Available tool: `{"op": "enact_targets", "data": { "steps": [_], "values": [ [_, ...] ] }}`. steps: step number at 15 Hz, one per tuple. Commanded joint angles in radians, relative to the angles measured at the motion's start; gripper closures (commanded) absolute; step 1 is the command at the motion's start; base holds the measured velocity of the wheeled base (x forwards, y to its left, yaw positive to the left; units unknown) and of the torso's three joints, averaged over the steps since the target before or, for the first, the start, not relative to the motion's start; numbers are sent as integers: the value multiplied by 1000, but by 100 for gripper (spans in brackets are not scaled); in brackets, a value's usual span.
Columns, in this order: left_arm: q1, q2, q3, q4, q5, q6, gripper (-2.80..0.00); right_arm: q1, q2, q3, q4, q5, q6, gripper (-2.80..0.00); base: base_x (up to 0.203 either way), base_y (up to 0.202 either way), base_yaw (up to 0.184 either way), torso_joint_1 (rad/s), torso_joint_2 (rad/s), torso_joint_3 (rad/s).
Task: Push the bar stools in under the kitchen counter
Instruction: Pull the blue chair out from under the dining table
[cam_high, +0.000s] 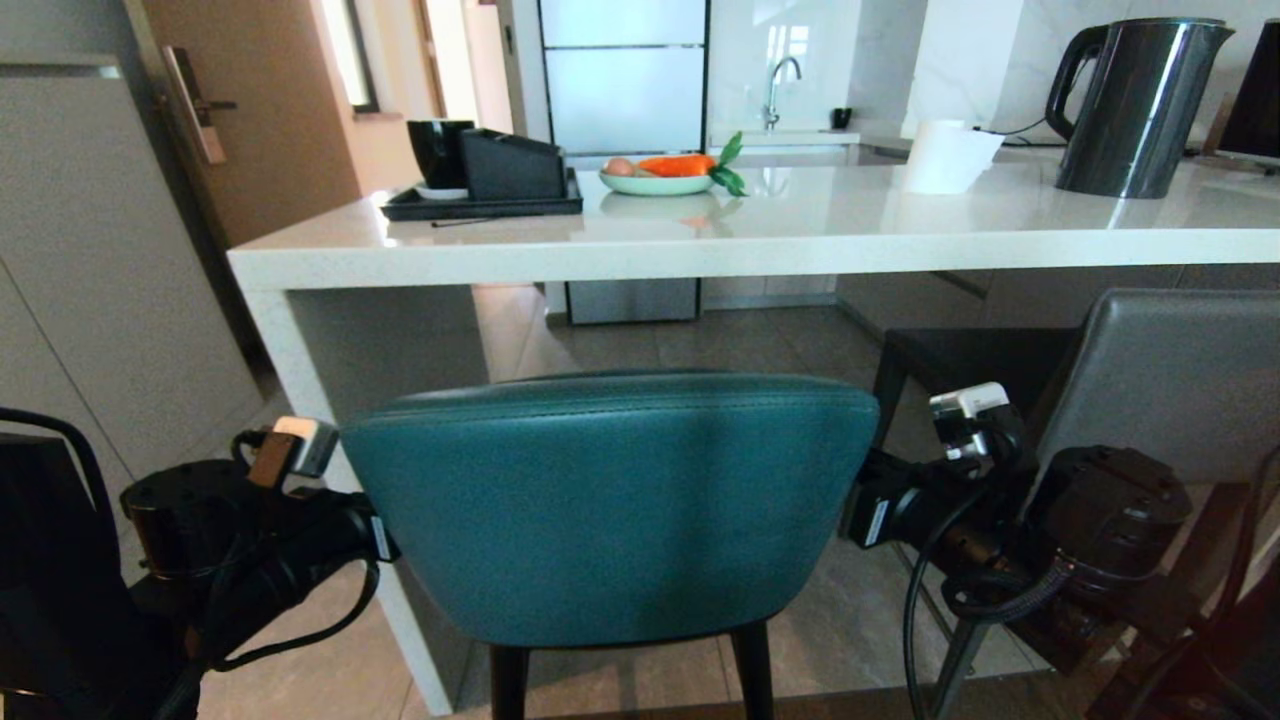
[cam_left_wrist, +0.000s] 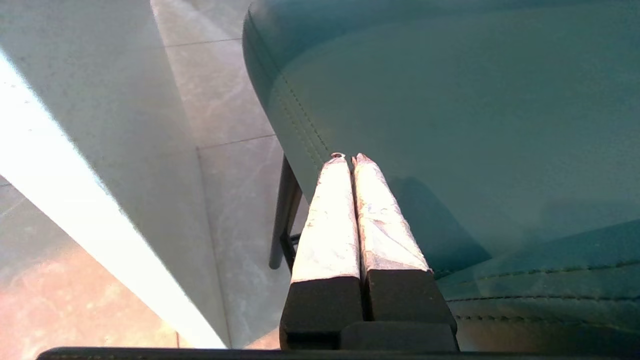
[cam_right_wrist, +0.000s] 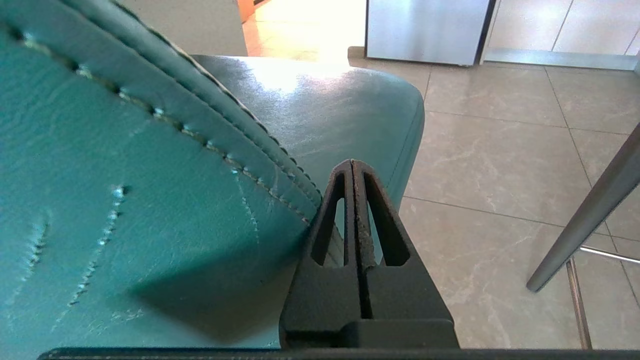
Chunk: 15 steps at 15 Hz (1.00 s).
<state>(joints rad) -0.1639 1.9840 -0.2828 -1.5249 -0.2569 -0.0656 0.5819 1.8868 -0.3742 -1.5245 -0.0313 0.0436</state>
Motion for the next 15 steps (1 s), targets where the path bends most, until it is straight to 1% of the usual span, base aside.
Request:
{"op": "enact_targets", "data": {
  "steps": [1,5,15],
  "values": [
    [-3,5,1,-5,11,1,0,190,16,-10,-6,1,0,0,-57,0,4,4,-1,2],
    [-2,11,-1,-5,14,1,0,178,55,-30,-6,-1,1,0,-182,0,0,5,3,3],
    [-9,10,-1,-5,13,1,0,165,55,-38,-6,-1,1,0,-195,0,-1,4,2,4]
  ]
}}
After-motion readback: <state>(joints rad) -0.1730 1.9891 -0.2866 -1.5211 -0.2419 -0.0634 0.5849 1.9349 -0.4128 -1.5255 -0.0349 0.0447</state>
